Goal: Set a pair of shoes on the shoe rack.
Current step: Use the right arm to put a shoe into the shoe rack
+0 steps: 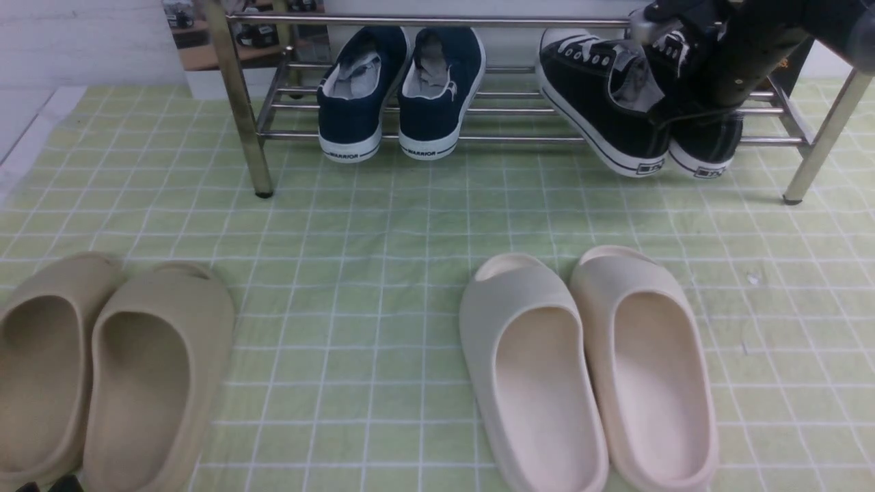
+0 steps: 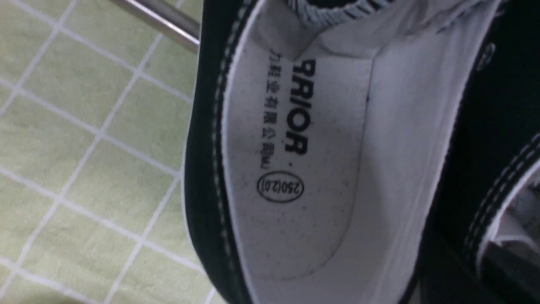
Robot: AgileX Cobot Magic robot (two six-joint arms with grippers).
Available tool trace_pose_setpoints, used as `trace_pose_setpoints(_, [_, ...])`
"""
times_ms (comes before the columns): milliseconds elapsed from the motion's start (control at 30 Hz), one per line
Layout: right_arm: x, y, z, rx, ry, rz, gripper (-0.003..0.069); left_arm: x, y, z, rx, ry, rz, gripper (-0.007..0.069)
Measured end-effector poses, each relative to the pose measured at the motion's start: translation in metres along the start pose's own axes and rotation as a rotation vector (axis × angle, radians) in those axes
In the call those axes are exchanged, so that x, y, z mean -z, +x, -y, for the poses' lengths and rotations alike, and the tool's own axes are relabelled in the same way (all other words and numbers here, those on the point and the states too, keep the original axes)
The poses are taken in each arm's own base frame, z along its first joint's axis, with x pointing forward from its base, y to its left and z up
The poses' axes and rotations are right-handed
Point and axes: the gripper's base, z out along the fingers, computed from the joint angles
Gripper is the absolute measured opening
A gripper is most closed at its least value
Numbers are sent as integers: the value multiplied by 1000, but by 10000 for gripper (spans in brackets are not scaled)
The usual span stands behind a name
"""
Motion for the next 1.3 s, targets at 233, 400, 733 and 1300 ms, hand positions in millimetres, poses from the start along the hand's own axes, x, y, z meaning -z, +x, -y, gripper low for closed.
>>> trace_pose_setpoints(233, [10, -4, 2, -28, 17, 25, 249, 0, 0, 0, 0, 0, 0, 239])
trace_pose_setpoints(400, [48, -2, 1, -33, 1, -39, 451, 0, 0, 0, 0, 0, 0, 239])
trace_pose_setpoints(733, [72, 11, 6, -90, -20, -145, 311, 0, 0, 0, 0, 0, 0, 239])
trace_pose_setpoints(1300, [12, 17, 3, -162, -34, -146, -3, 0, 0, 0, 0, 0, 0, 239])
